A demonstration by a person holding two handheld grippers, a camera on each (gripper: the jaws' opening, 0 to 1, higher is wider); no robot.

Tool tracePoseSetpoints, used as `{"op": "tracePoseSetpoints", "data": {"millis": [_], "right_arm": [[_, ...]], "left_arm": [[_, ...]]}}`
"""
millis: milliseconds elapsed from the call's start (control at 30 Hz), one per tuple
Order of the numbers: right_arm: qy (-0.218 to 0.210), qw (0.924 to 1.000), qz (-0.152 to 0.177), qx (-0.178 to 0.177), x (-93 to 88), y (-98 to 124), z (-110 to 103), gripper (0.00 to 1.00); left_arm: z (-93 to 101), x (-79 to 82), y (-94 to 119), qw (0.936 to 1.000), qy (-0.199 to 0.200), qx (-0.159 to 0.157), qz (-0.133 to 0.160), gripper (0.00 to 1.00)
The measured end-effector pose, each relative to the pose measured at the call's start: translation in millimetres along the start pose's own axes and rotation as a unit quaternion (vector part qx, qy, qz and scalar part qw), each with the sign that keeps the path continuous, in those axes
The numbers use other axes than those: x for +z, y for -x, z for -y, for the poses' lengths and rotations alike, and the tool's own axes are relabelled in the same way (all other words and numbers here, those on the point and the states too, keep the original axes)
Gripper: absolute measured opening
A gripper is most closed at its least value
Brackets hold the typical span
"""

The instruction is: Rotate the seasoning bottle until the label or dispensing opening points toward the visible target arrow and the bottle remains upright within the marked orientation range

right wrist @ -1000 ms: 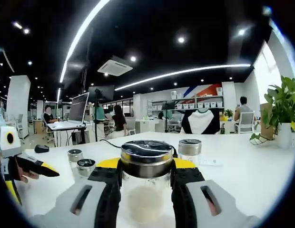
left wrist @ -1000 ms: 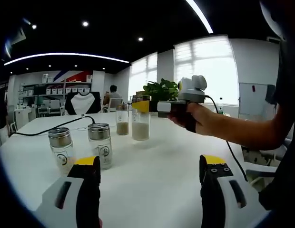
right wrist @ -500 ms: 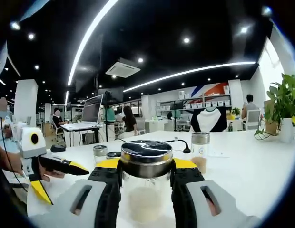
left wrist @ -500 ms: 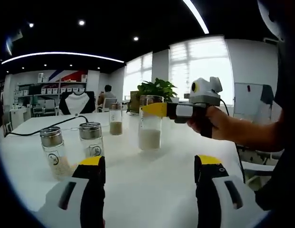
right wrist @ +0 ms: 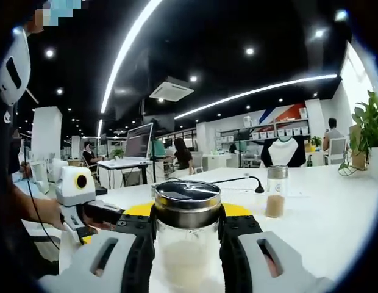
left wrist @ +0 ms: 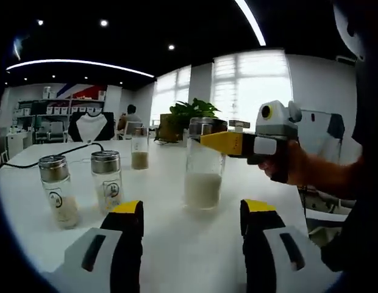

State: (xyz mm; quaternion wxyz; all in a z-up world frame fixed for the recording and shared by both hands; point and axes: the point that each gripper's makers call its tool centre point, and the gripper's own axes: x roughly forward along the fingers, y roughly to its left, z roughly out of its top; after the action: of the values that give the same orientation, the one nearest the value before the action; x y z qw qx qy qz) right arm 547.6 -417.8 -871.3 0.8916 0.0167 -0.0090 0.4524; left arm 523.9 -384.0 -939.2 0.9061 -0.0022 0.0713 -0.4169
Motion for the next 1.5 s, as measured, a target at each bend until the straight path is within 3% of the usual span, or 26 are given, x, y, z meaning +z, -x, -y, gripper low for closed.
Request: {"op": "tracePoseSetpoints", "data": {"millis": [200,400,633,767,967,1167,1333,1500], "right_arm": [[-0.003,0.9993,0.004,0.037,4.2,-0.9,-28.4,0.37],[0.007,0.9985,0.001,0.054,4.0,-6.2,-46.3,0.37],[-0.007,0.9976,0.012,0.068,8.6,-7.9,-51.9,0.37],[-0.004,0.9972,0.016,0.073,11.3,-9.6,-53.1,0.37],[-0.011,0.9965,0.026,0.079,15.8,-10.1,-50.7,0.37],[-0.017,0.996,0.033,0.081,19.9,-13.2,-50.6,0.38],[-0.026,0.9974,0.029,0.061,19.5,-18.0,-44.6,0.38],[-0.003,0.9994,0.017,0.031,17.6,-26.2,-46.2,0.38]], "left_arm": [[-0.5,-5.6,-7.3,0.9995,-0.027,0.0,-0.013,0.62],[7.6,-13.0,-11.3,0.9987,-0.04,-0.018,-0.024,0.63],[15.1,-10.5,-9.6,0.998,-0.047,-0.038,-0.018,0.54],[22.9,-8.2,-8.4,0.9967,-0.056,-0.058,-0.01,0.41],[24.0,-2.9,-6.1,0.9972,-0.045,-0.06,0.001,0.4],[24.3,1.4,-3.8,0.9993,-0.018,-0.031,-0.016,0.4],[11.0,1.2,-6.6,0.9984,-0.045,0.018,-0.028,0.4],[4.5,-0.6,-10.8,0.9969,-0.052,0.047,-0.036,0.4]]}}
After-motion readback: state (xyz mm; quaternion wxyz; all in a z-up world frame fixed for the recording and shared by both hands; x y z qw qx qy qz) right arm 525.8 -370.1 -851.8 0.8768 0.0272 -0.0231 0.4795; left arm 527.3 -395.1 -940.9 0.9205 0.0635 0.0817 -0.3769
